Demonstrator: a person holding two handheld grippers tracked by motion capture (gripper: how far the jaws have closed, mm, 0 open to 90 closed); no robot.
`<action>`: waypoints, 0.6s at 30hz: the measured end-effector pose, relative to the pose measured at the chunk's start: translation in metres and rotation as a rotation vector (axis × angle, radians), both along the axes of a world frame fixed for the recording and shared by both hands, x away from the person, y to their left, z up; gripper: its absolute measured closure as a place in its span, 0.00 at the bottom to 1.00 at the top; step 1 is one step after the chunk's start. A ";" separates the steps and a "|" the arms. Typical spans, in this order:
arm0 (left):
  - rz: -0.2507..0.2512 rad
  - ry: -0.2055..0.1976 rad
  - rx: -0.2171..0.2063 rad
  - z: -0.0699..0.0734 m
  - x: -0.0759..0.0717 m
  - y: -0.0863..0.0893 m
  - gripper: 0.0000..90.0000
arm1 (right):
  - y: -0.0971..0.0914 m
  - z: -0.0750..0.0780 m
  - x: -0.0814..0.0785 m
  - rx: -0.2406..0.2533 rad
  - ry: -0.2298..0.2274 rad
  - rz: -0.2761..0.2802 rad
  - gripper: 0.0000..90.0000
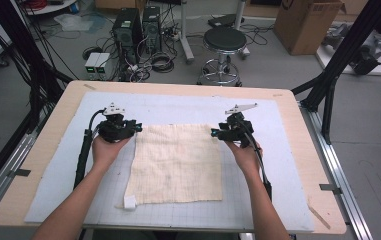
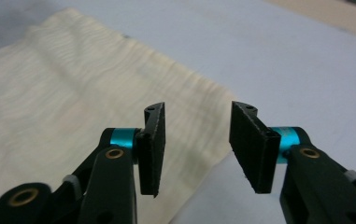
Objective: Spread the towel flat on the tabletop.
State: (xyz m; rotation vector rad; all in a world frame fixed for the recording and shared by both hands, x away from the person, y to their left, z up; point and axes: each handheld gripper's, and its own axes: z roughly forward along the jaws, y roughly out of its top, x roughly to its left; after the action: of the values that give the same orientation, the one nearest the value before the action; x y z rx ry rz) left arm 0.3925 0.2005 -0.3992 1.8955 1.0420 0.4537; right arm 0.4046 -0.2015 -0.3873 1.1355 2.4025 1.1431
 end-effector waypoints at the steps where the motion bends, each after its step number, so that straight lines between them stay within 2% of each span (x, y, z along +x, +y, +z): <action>1: -0.012 -0.002 -0.001 0.001 -0.006 0.000 0.72 | 0.000 0.002 -0.006 0.006 0.003 0.017 0.58; 4: -0.046 -0.021 -0.006 0.002 -0.025 0.000 0.70 | 0.000 0.006 -0.031 0.022 -0.095 0.051 0.57; 9: -0.093 -0.037 -0.029 0.000 -0.054 0.004 0.69 | -0.004 0.004 -0.063 0.070 -0.112 0.106 0.50; 13: -0.131 -0.040 -0.028 -0.004 -0.076 0.007 0.65 | -0.009 -0.003 -0.089 0.078 -0.122 0.136 0.47; 16: -0.155 -0.056 -0.050 -0.006 -0.094 0.011 0.62 | -0.012 -0.010 -0.101 0.072 -0.107 0.149 0.46; 18: -0.173 -0.055 -0.066 -0.011 -0.106 0.013 0.61 | -0.015 -0.016 -0.110 0.087 -0.101 0.150 0.45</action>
State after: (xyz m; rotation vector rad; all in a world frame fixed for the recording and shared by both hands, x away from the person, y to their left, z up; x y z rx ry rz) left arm 0.2870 0.2139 -0.4098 1.8846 0.8395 0.3650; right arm 0.2942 -0.2161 -0.4031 0.9110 2.4148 1.3298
